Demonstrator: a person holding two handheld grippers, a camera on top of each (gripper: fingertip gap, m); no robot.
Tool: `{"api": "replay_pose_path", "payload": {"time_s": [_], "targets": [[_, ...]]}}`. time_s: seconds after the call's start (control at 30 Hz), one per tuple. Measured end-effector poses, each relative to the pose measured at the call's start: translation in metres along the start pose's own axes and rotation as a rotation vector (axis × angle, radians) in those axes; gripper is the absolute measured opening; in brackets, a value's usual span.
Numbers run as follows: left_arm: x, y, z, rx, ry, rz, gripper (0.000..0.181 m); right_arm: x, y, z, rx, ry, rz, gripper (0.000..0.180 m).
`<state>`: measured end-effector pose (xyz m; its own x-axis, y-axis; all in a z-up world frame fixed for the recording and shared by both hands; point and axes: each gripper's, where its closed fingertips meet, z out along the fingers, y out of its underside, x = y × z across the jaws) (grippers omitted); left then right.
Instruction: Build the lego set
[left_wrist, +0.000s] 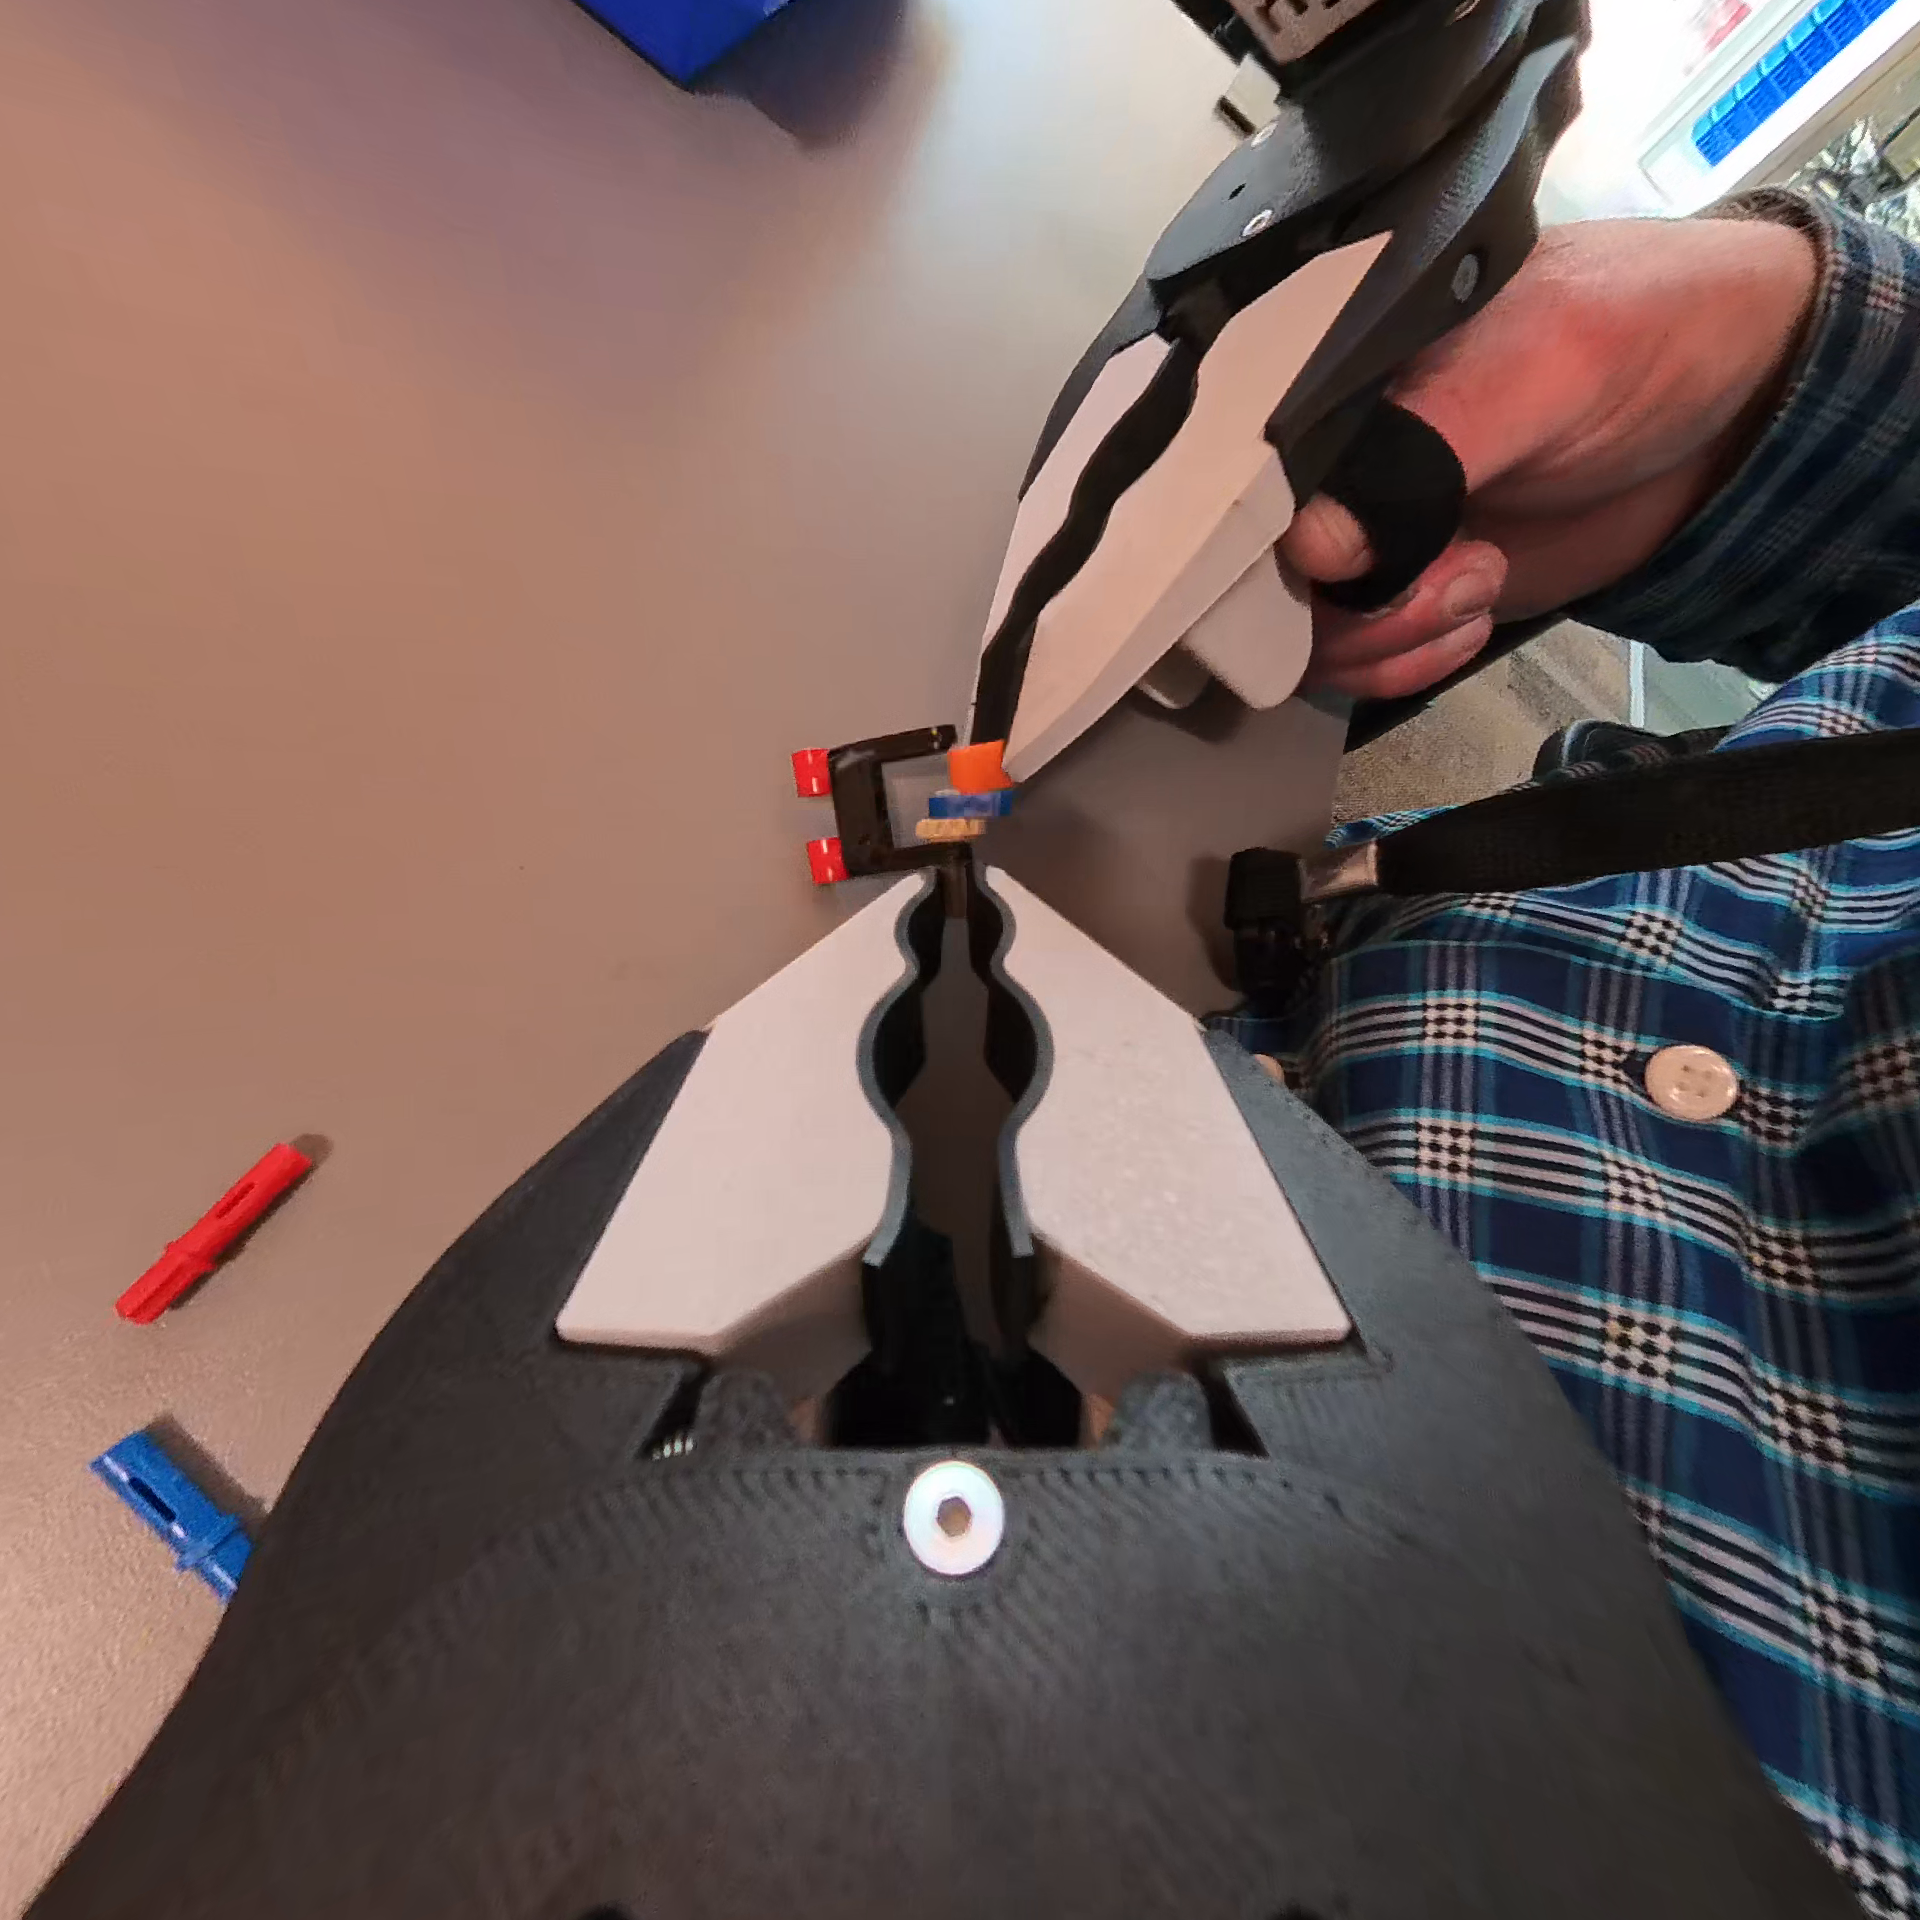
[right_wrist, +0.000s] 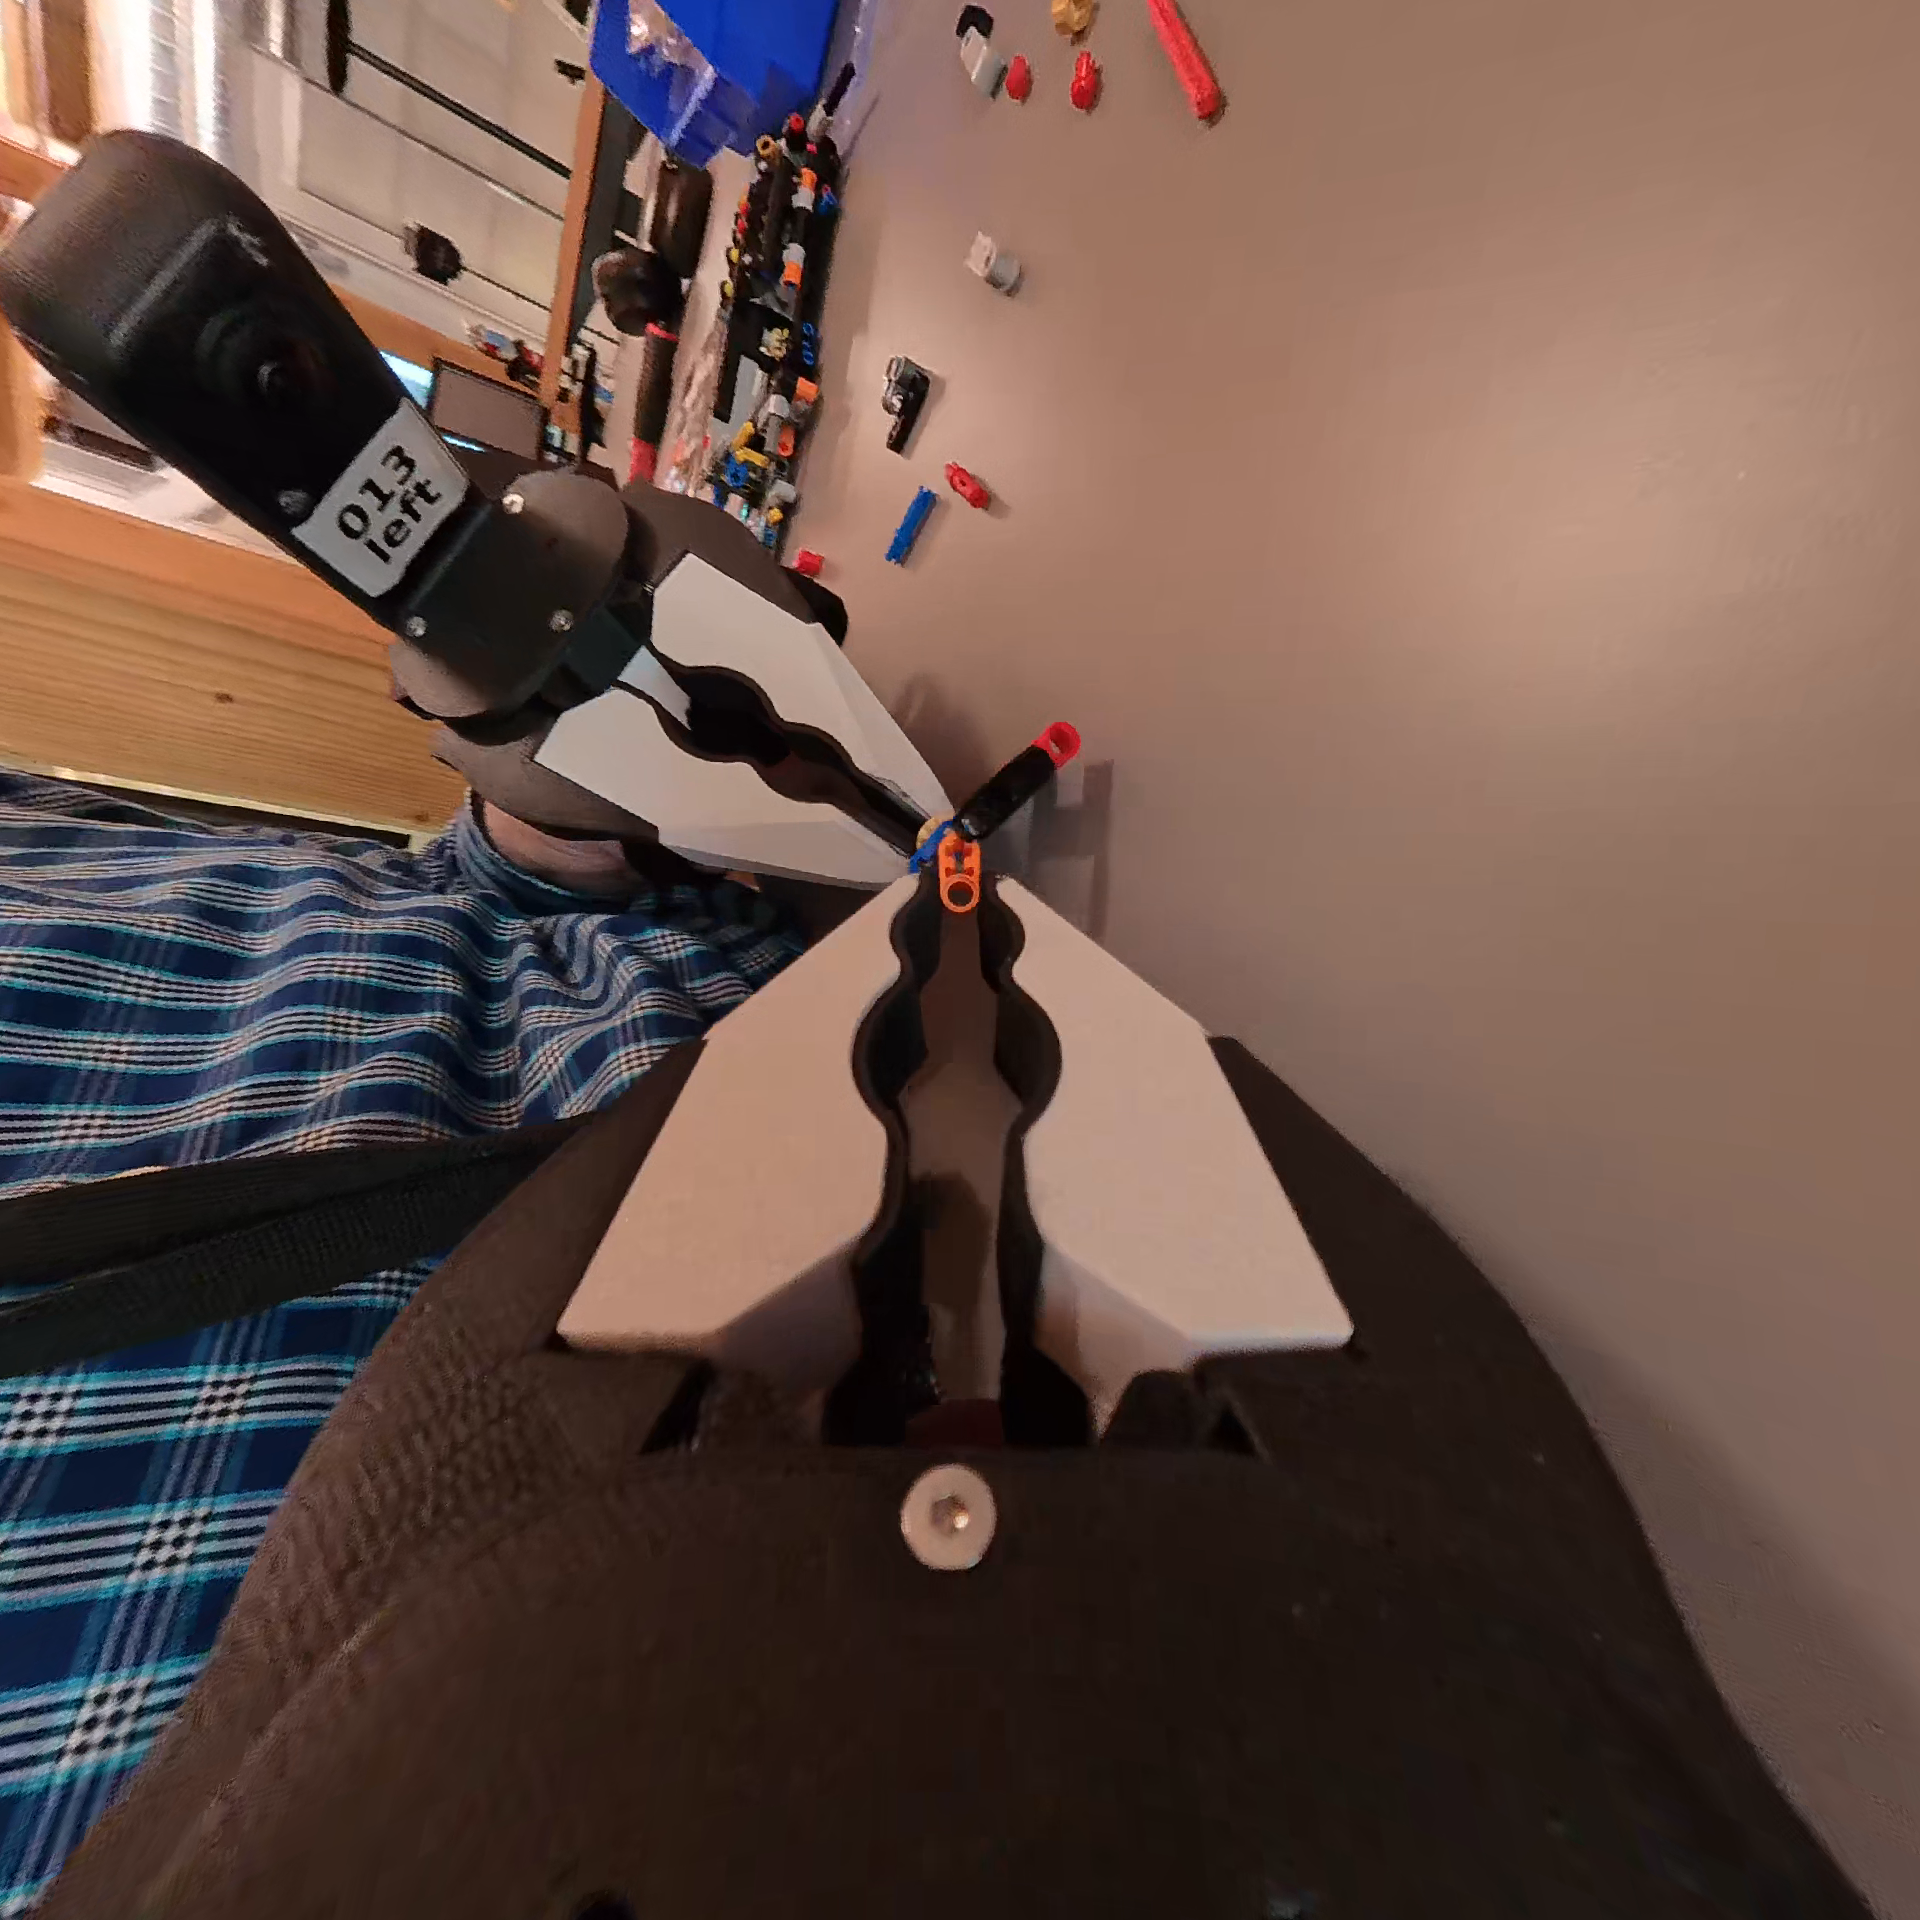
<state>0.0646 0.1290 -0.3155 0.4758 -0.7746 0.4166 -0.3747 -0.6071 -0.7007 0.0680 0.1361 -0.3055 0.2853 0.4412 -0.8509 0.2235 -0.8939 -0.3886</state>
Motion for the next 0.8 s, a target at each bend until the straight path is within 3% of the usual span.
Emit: {"api": "replay_pose_path", "payload": {"time_s": [0.43,0.8], "targets": [[0.0008,0.0,-0.0001,-0.007,0.022,-0.009,0.002,-0.0028,-0.0036,0.0024,-0.007,-0.051,0.04,0.005],[0.0001,0.0003,0.0,-0.015,0.033,-0.021,0.002,0.0009,-0.0048,0.0044,-0.085,-0.027,-0.081,0.004]]}}
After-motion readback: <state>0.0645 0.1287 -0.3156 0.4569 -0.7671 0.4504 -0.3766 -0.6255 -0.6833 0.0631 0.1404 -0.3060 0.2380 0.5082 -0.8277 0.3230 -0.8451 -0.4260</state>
